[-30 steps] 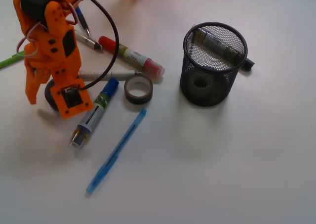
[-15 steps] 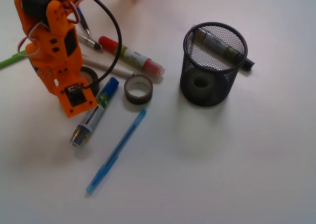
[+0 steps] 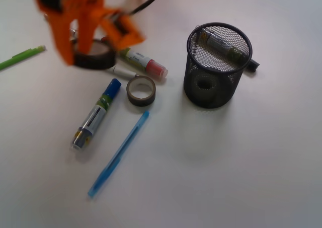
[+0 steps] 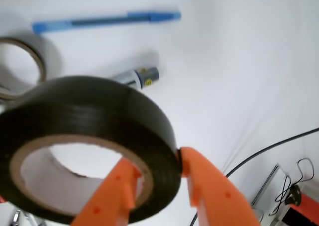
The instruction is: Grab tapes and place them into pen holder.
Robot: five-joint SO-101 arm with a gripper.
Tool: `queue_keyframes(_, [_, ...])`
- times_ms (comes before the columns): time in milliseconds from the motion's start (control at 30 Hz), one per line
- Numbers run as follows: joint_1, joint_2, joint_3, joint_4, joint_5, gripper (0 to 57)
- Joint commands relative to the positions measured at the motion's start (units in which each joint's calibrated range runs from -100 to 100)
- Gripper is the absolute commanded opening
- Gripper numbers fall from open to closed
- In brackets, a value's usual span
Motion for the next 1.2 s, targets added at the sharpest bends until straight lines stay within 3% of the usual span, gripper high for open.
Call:
queue_keyframes(0, [-7.2,-15.42,10.12,0.95,-2.25,0.2])
queue_keyframes(200, [-19.69,-26.3,22.26,0.33,-6.54,0.2])
queue_keyframes(400, [-29.03,-25.28,26.97,-6.67,-8.74,0.2])
queue_keyframes(1167, [-23.13,-20.69,39.83,-12.96,-9.62,0.2])
